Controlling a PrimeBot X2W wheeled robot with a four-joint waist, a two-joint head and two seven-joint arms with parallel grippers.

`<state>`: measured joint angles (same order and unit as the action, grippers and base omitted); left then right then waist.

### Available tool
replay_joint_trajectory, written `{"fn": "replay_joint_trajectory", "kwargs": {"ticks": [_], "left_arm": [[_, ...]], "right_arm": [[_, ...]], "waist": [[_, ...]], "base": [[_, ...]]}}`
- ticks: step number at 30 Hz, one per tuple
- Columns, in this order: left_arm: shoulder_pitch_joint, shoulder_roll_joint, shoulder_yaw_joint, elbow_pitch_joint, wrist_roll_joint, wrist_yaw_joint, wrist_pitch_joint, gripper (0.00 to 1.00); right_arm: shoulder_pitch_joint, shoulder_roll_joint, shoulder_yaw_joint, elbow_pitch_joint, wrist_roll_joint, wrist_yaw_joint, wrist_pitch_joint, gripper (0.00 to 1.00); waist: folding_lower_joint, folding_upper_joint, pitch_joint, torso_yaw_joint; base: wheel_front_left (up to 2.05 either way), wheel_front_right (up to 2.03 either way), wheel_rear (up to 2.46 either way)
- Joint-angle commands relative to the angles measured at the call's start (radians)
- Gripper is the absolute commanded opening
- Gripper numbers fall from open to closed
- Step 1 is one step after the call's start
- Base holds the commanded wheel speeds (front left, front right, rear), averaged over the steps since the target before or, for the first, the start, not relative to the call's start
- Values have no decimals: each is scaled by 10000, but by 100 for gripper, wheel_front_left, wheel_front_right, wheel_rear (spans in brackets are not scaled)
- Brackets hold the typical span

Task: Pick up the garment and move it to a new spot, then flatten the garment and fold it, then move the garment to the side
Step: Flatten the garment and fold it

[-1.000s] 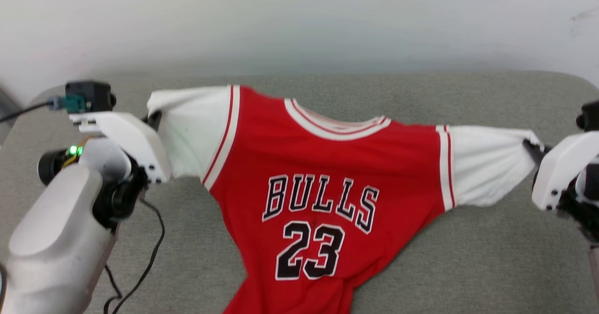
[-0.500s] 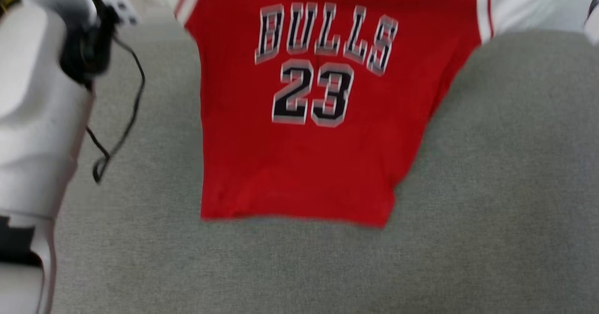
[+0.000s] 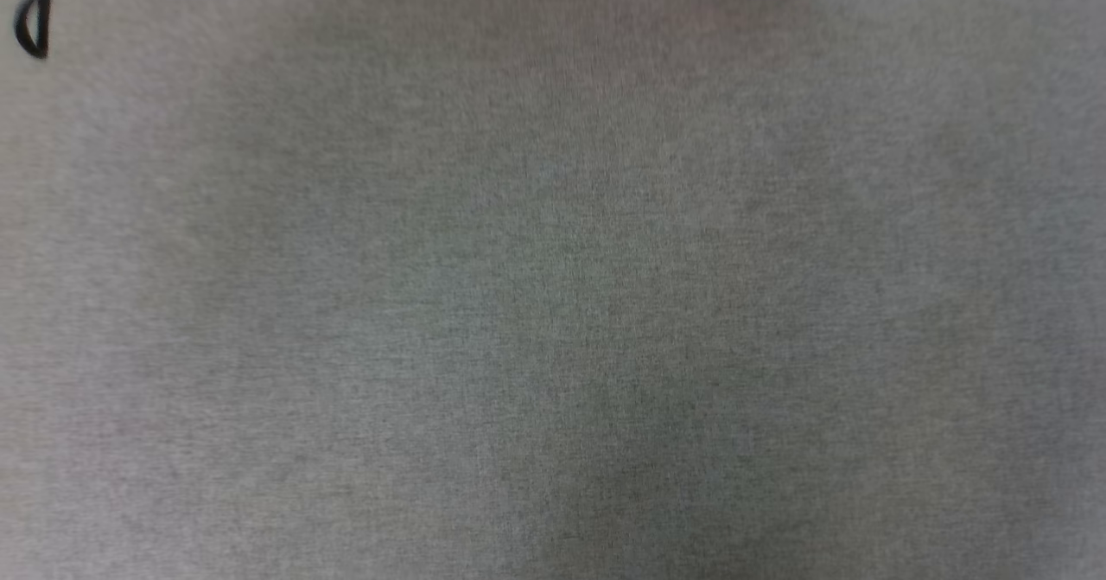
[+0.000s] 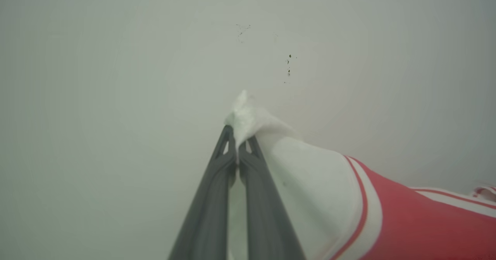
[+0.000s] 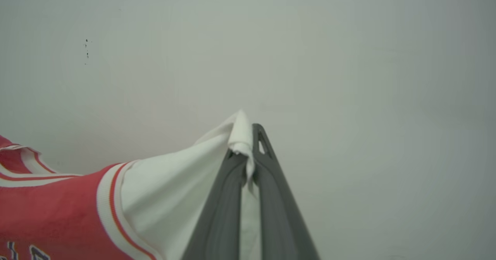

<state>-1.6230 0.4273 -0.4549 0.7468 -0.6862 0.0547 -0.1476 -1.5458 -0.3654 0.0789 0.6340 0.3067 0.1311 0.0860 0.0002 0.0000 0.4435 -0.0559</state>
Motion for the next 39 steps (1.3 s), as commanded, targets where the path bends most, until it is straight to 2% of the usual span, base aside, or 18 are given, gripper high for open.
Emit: {"fn": "replay_joint_trajectory", "kwargs": {"ticks": [1,6,13,21,25,31,36,39], "left_arm": [[-171,22,-25,36,68,-36,-60,0],[-595,-25,-48,289,6,-205,-1,0],[-303,-275,-83,776,-240,-431,-57,0],[565,-710,-114,1815,-635,-836,-285,0],[1573,-820,-91,2282,-873,-1170,-612,0],[4072,-1085,-180,2517,-1166,-1567,-1024,0],[6506,-1034,15,2055,-1492,-1664,-1143,0],[8001,-906,257,1650,-1675,-1515,-1175,0]], "right_arm": [[-175,-37,55,95,34,-7,-73,0],[-854,-68,611,490,356,-7,-181,0],[-1021,11,1463,1297,884,-7,-428,0],[-286,279,2544,2354,1862,-7,-587,0],[775,298,3188,2538,2516,-7,-695,0],[3381,-118,4081,2089,3578,-7,-1055,0],[5774,-670,4417,1341,4001,-7,-1092,0],[7268,-858,4364,950,4218,-7,-954,0]], "waist": [[-2,0,446,-74],[-2,0,1055,-28],[-2,0,1756,79],[-2,0,1827,138],[-2,0,1217,156],[-2,0,-493,322],[-2,0,-1888,360],[-2,0,-2664,392]], "base": [[0,0,0],[0,0,0],[0,0,0],[0,0,0],[0,0,0],[0,0,0],[0,0,0],[0,0,0]]}}
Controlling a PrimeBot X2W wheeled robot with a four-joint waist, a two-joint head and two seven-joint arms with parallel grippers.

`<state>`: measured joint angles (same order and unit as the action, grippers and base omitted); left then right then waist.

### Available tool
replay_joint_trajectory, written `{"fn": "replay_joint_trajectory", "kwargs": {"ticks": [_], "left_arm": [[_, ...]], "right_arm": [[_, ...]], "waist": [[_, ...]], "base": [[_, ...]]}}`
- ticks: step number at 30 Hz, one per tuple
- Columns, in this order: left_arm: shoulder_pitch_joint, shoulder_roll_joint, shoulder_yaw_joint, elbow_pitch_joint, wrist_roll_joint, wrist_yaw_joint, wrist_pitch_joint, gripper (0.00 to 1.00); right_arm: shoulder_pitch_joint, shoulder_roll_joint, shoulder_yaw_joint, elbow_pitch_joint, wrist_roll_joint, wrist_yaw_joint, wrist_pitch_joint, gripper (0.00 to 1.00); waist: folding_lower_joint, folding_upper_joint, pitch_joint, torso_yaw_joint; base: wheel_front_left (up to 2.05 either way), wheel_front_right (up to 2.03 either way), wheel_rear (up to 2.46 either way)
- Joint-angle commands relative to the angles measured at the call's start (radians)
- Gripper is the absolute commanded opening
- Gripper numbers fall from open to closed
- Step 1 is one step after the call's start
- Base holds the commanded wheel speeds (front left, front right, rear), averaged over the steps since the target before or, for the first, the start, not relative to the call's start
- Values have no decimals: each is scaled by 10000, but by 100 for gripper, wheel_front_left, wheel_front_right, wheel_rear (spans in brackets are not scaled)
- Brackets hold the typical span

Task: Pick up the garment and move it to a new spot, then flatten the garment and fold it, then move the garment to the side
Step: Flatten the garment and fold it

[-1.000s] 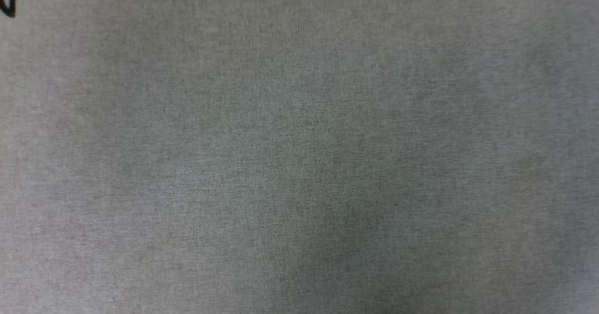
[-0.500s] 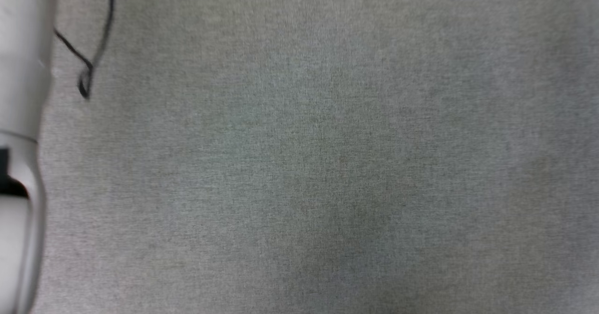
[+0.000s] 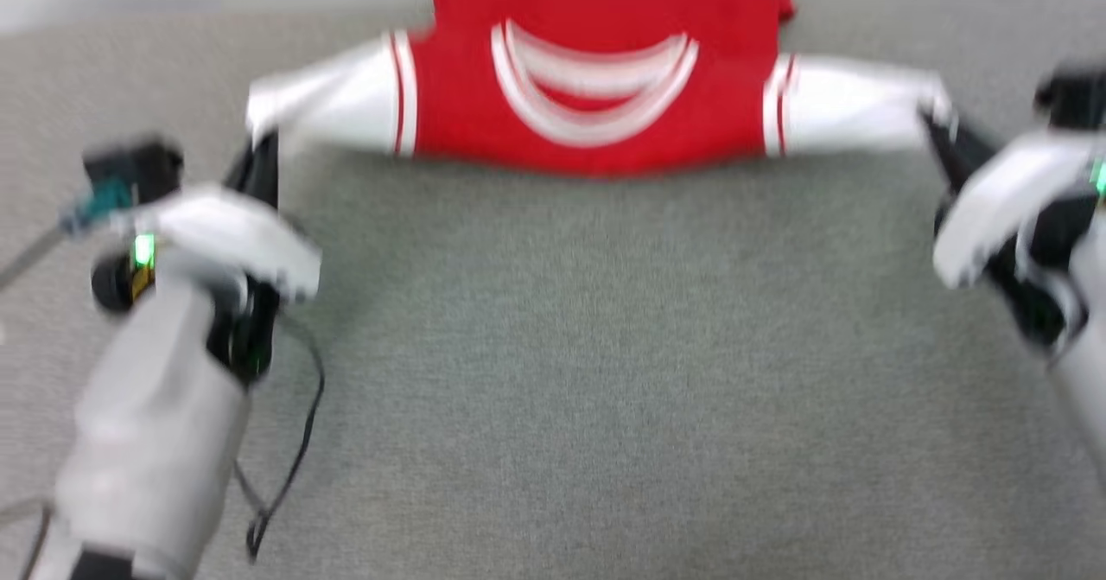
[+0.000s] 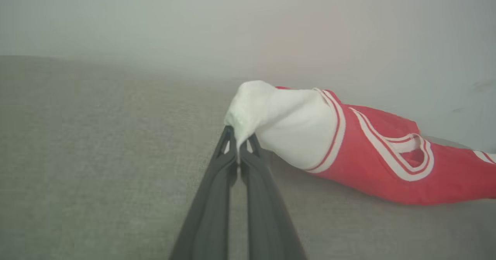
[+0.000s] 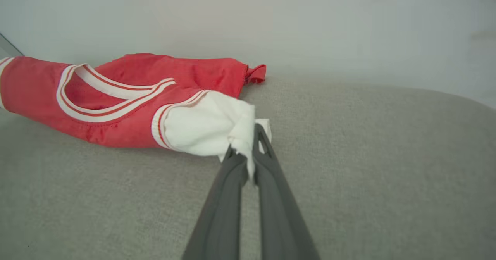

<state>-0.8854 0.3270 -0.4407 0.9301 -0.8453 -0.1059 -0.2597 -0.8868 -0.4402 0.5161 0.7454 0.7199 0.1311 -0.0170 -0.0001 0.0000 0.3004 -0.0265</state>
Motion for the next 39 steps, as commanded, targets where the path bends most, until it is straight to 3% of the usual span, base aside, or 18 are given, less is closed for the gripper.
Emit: {"fn": "replay_joint_trajectory", "kwargs": {"ticks": [1,8,12,13,17,25,26,28,29,30,39], "left_arm": [[1088,104,208,-370,-170,118,-59,0],[4085,480,509,-1759,-407,648,-63,0],[6021,813,624,-2889,-601,1244,69,0],[6859,931,701,-3559,-744,1583,205,0],[8404,1081,794,-4754,-1059,2217,543,0],[10047,1165,972,-5997,-1457,2763,638,0],[10109,1180,966,-6079,-1405,2829,610,0],[10214,1179,965,-6252,-1266,2951,500,0],[10248,1197,931,-6323,-1172,3021,447,0],[10241,1190,881,-6407,-1072,3072,416,0],[9716,1266,459,-7385,-295,3415,357,0]], "right_arm": [[1077,-230,-116,-308,114,-7,91,0],[3750,-510,-875,-1319,51,-9,382,0],[5678,-355,-1649,-2115,-201,-9,702,0],[6622,-167,-2171,-2607,-342,-9,854,0],[8446,389,-3151,-3618,-880,-9,1371,0],[11219,1811,-4720,-5318,-2013,-9,2707,2],[11443,1982,-4853,-5439,-2113,-9,2821,9],[11771,2172,-5049,-5672,-2456,-9,3012,44],[11873,2292,-5127,-5754,-2494,-9,3112,89],[11938,2374,-5184,-5869,-2560,-9,3184,100],[10652,2371,-5508,-6815,-2916,-7,3602,100]], "waist": [[1,0,-1457,118],[1,0,-2656,116],[1,0,-3246,118],[1,0,-3355,134],[1,0,-3450,137],[1,0,-3452,193],[1,0,-3441,207],[1,0,-3434,241],[1,0,-3424,250],[1,0,-3418,270],[1,0,-3127,563]], "base": [[0,0,0],[0,0,0],[0,0,0],[0,0,0],[0,0,0],[0,0,0],[0,0,0],[0,0,0],[0,0,0],[0,0,0],[0,0,0]]}}
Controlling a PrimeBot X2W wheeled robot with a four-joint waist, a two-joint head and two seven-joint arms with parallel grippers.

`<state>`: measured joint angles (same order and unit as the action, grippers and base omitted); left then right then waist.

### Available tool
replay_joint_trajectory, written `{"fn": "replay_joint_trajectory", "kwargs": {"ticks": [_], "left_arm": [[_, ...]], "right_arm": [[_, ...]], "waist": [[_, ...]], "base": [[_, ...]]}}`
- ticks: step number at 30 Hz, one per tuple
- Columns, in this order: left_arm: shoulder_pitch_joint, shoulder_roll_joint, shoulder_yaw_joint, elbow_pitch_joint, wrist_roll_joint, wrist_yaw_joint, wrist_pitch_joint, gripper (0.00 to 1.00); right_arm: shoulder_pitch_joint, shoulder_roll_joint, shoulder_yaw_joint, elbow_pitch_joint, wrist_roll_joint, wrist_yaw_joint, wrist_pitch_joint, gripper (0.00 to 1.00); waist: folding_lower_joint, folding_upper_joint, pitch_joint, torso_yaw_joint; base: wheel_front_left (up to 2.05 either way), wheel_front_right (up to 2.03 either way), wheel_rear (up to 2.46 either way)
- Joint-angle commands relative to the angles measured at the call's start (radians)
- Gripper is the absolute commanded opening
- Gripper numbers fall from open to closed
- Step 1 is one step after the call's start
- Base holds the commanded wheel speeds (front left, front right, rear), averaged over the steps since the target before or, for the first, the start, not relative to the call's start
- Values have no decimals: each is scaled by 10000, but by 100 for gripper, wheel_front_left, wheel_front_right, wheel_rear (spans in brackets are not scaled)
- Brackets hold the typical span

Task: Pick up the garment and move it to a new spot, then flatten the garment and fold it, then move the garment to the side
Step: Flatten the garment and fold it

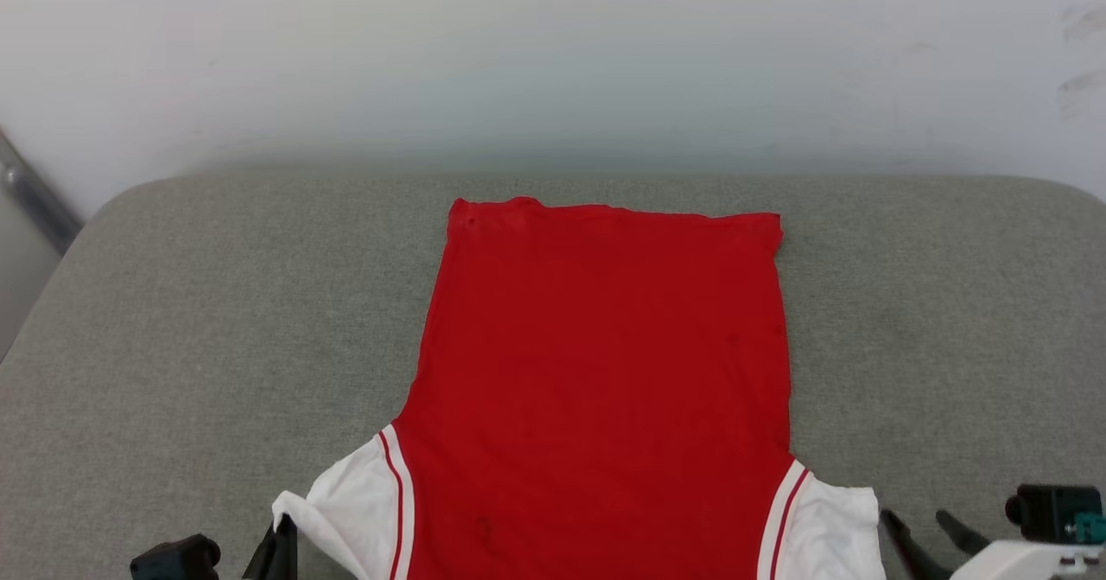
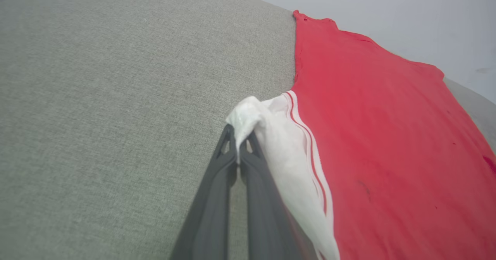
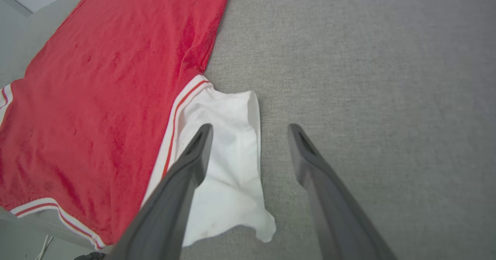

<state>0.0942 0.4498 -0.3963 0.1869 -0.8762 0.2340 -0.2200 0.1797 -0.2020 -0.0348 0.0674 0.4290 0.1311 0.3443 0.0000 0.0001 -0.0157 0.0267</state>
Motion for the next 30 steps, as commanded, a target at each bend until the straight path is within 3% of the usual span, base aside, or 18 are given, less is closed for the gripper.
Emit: {"fn": "replay_joint_trajectory", "kwargs": {"ticks": [1,5,10,19,25,30], "left_arm": [[-152,32,-7,-98,69,49,-45,0],[-630,128,-129,-804,520,279,-56,0],[-1441,88,-219,-1880,1038,491,-110,0],[-2941,-133,-586,-2874,1775,438,-98,0],[-3562,-416,-709,-3119,2029,282,-219,0],[-3917,-633,-848,-3149,2212,138,-302,0]], "right_arm": [[-319,-138,-11,6,-116,-7,9,100],[-2112,-414,-200,440,-63,-7,180,100],[-5066,-757,-490,1877,349,-7,776,100],[-9712,-1349,-481,4570,394,-6,2675,100],[-11706,-1498,-389,5746,73,-7,3861,100],[-12496,-1401,-356,6489,-84,-7,4380,100]], "waist": [[0,-1,115,66],[0,-1,888,262],[0,-1,2342,616],[0,-1,4461,1461],[0,-1,5397,1873],[0,-1,5840,2103]], "base": [[0,0,0],[0,0,0],[0,0,0],[0,0,0],[0,0,0],[0,0,0]]}}
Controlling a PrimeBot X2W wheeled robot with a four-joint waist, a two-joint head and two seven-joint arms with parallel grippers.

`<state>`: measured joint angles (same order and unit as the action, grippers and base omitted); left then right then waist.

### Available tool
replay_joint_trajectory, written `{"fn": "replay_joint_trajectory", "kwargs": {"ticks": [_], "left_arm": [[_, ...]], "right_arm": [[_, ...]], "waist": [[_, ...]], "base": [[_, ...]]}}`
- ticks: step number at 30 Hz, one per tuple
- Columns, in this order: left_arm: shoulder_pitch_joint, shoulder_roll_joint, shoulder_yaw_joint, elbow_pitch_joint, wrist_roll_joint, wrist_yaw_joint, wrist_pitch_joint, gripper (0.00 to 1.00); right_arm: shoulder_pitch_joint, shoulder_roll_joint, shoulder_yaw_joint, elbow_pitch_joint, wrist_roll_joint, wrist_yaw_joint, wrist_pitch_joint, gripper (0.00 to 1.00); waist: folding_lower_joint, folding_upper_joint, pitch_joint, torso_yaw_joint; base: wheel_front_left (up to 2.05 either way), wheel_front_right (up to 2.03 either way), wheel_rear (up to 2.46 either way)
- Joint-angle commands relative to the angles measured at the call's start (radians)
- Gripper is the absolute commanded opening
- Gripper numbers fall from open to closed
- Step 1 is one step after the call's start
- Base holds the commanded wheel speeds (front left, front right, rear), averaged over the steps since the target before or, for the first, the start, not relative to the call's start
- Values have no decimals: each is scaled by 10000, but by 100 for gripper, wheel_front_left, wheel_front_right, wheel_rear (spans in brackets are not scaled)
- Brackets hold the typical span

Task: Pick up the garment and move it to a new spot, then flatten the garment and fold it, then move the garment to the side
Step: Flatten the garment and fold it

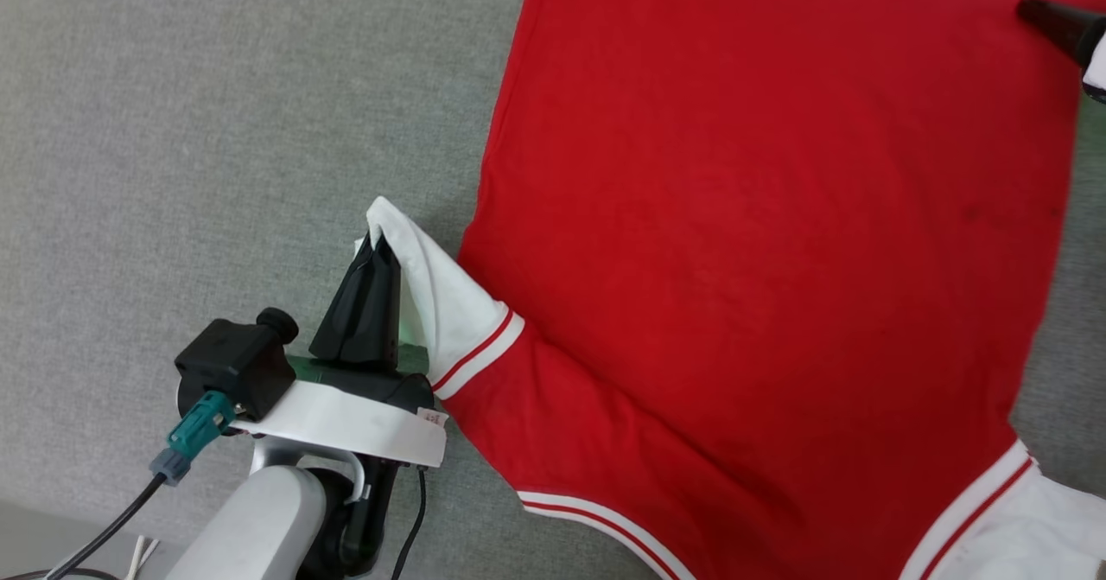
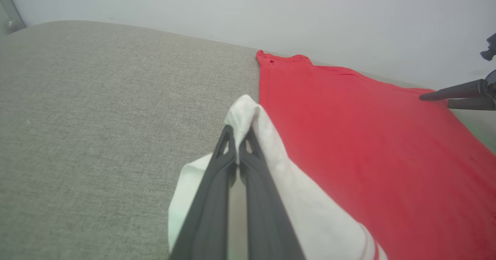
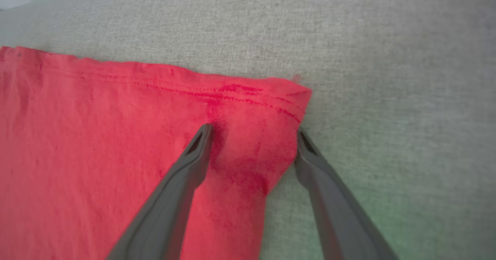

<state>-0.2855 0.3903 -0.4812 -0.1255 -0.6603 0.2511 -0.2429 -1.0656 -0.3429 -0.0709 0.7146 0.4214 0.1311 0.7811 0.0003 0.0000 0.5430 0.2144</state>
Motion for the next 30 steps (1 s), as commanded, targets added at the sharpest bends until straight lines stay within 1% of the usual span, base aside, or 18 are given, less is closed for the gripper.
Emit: {"fn": "replay_joint_trajectory", "kwargs": {"ticks": [1,5,6,7,8,12,16,20,25,29,30], "left_arm": [[-163,-77,-20,-13,77,-37,-79,0],[-229,-149,-61,108,141,-82,-96,0],[-231,-176,-71,139,138,-102,-105,0],[-230,-223,-78,157,97,-132,-117,0],[-234,-228,-85,206,87,-161,-126,0],[-178,-308,-128,417,5,-283,-146,0],[-39,-324,-171,685,-59,-334,-144,0],[284,-224,-188,1066,-178,-337,-68,0],[1055,-18,-54,1579,-513,-211,14,0],[1982,247,237,1834,-861,52,69,0],[1982,247,237,1834,-861,52,69,0]], "right_arm": [[-92,41,21,181,-33,-7,85,100],[252,172,-60,1151,-219,-10,666,100],[332,201,-138,1388,-268,-15,801,65],[383,300,-214,1570,-254,-15,955,20],[406,379,-275,1678,-250,-13,1025,0],[333,341,-252,1653,-389,-12,844,0],[179,-44,-74,1345,-516,-10,541,0],[267,-405,386,835,-529,-10,266,0],[1278,-816,1192,95,-131,-12,92,0],[2788,-983,1603,-606,270,-10,78,0],[2788,-983,1603,-606,270,-10,78,0]], "waist": [[-3,0,303,255],[-3,0,328,313],[-3,0,301,322],[-3,0,270,333],[-3,0,237,339],[-3,0,-30,326],[-3,0,-515,279],[-3,0,-1314,112],[-3,0,-2723,-323],[-3,0,-3939,-937],[-3,0,-3939,-937]], "base": [[0,0,0],[0,0,0],[0,0,0],[0,0,0],[0,0,0],[0,0,0],[0,0,0],[0,0,0],[0,0,0],[0,0,0],[0,0,0]]}}
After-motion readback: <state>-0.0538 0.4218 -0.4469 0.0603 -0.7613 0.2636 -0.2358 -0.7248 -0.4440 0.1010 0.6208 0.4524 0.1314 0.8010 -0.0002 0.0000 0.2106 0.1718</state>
